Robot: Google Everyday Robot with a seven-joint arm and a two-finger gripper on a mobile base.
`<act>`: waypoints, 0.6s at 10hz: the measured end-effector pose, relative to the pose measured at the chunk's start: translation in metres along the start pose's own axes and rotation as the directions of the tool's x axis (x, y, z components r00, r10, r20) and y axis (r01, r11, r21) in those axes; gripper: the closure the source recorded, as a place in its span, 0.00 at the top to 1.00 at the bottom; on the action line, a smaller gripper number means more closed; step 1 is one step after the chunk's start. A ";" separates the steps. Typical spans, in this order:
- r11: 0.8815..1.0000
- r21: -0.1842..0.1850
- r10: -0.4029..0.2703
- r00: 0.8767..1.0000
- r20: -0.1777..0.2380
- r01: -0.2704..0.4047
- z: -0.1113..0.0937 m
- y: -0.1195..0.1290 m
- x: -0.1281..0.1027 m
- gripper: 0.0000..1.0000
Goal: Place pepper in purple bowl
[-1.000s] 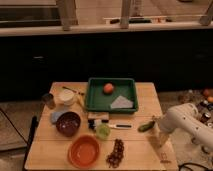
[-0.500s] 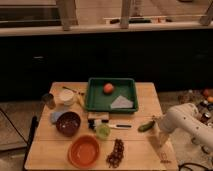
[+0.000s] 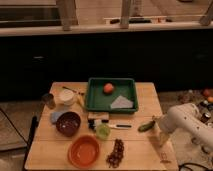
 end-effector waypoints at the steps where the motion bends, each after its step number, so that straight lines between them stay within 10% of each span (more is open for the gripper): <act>1: 1.000 0.000 0.000 1.000 0.000 0.000 0.000 0.000 0.000 0.80; 6: 0.999 -0.008 -0.042 0.999 0.005 0.042 -0.004 0.002 -0.010 0.80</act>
